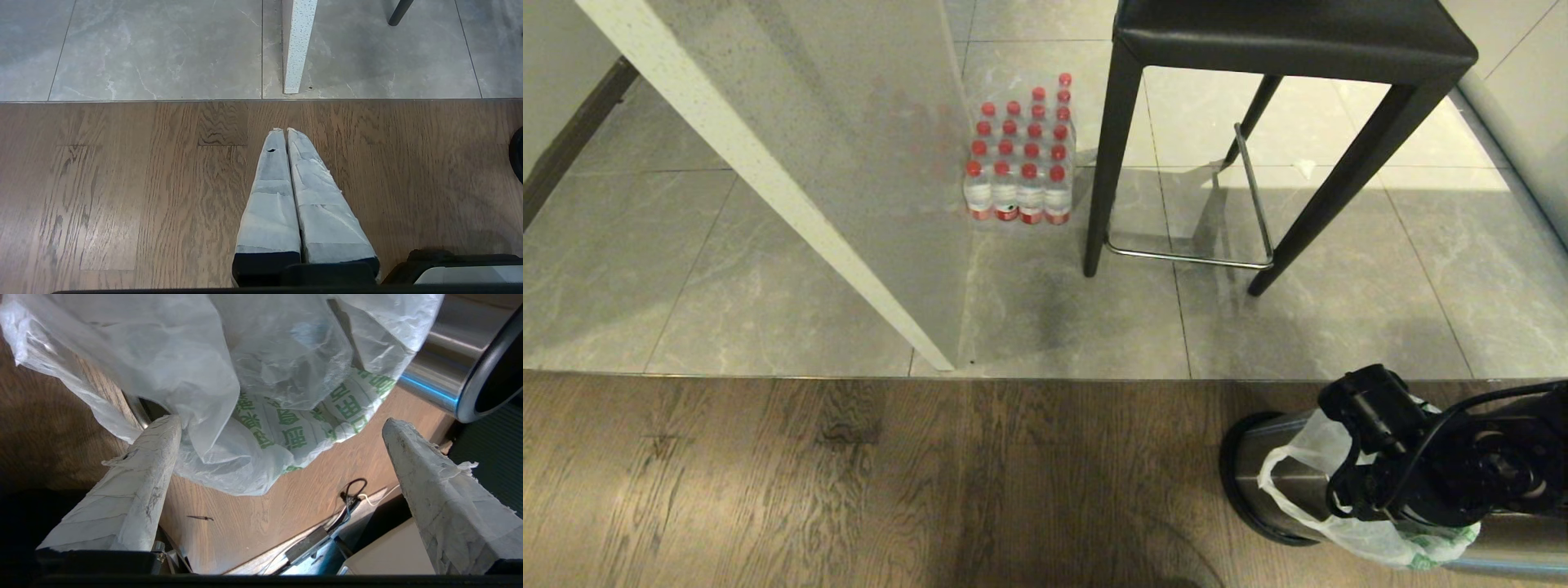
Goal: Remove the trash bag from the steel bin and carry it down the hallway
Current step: Pick up the trash bag
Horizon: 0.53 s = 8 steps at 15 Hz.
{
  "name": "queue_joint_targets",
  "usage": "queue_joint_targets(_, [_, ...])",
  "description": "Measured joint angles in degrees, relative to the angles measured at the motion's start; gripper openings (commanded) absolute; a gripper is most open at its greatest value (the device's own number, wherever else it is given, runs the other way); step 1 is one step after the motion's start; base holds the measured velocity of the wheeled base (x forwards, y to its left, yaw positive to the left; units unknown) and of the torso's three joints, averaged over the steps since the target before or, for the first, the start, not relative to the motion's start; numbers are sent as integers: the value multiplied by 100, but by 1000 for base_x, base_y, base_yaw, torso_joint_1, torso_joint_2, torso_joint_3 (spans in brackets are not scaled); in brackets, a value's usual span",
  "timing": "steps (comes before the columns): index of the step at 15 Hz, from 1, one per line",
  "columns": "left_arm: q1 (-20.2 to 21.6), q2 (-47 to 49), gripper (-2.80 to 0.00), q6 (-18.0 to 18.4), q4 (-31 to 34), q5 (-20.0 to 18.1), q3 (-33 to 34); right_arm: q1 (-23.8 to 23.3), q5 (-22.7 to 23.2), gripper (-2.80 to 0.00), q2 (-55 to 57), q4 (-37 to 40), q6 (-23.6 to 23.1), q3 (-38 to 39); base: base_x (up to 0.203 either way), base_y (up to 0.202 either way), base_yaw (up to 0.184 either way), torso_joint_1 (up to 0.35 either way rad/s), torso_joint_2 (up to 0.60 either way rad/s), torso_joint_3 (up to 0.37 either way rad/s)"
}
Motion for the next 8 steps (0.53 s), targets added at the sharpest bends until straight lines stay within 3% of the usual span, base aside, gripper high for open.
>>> queue_joint_targets(8, [0,0,-280,-1,0,0,0,-266,229,0,257,-218,13,-39,0,0,0,0,0,0])
